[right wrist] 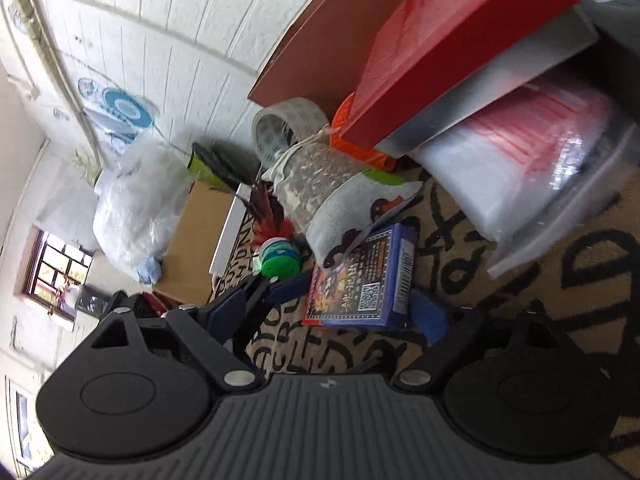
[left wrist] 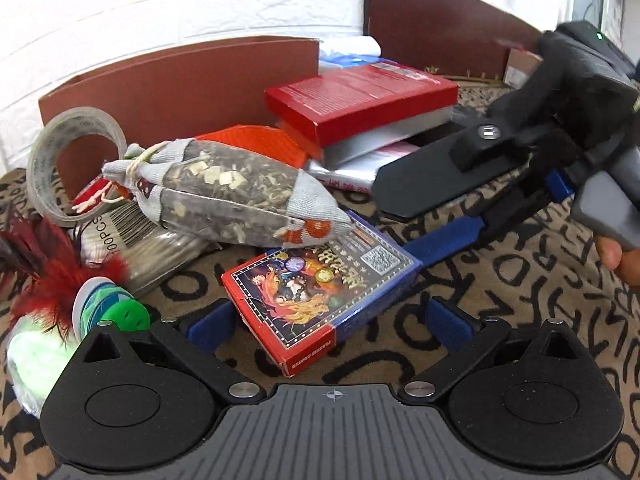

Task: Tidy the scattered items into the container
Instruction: 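Move the right gripper toward the blue playing-card box, then close the right gripper on the blue card box and lift it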

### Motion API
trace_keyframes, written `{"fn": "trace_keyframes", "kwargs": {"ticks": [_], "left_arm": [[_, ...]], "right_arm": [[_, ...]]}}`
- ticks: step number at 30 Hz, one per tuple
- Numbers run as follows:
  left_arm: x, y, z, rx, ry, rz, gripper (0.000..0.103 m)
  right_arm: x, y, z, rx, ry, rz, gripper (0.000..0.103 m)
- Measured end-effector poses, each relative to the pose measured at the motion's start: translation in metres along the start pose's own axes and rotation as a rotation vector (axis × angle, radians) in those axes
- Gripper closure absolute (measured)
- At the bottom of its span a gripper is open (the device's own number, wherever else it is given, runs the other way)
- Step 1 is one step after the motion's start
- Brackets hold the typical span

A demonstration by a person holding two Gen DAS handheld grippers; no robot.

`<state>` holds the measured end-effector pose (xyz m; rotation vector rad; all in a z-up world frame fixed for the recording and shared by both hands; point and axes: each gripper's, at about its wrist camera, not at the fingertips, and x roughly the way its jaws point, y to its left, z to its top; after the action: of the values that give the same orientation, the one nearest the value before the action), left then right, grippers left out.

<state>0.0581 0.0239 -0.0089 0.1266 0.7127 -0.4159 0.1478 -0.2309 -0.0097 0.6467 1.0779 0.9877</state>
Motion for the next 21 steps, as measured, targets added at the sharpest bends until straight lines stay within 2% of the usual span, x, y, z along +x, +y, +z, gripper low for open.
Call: {"fn": "trace_keyframes", "kwargs": {"ticks": [2,4,6,8,10,11,15,17,21], "left_arm": [[0.003,0.002,0.001,0.008,-0.01,0.009,0.0],[0.003,0.003,0.002,0.01,-0.012,0.015,0.0],[0.004,0.005,0.001,0.003,-0.018,0.04,0.0],[0.002,0.006,0.001,-0.021,-0.028,0.036,0.0],[-0.001,0.01,0.001,-0.055,-0.037,0.027,0.002],[-0.004,0.016,0.002,-0.106,-0.05,-0.005,0.001],[-0.009,0.055,-0.004,-0.395,-0.095,-0.194,0.0],[-0.011,0.067,-0.009,-0.45,-0.12,-0.259,0.0],[-0.012,0.084,-0.014,-0.559,-0.141,-0.345,0.0]], "right_arm": [[0.002,0.003,0.001,-0.015,0.006,0.016,0.007],[0.003,0.006,0.0,-0.053,0.009,-0.002,0.012],[-0.001,0.003,-0.001,-0.056,-0.005,-0.013,0.025],[-0.008,-0.01,-0.002,0.008,-0.025,0.006,0.044],[-0.012,-0.021,0.0,0.058,-0.034,0.026,0.051],[-0.012,-0.025,0.0,0.074,-0.035,0.028,0.055],[-0.014,-0.03,0.001,0.105,-0.034,0.042,0.052],[-0.013,-0.032,0.004,0.138,-0.035,0.073,0.045],[-0.009,-0.03,0.008,0.141,-0.025,0.062,0.045]]}}
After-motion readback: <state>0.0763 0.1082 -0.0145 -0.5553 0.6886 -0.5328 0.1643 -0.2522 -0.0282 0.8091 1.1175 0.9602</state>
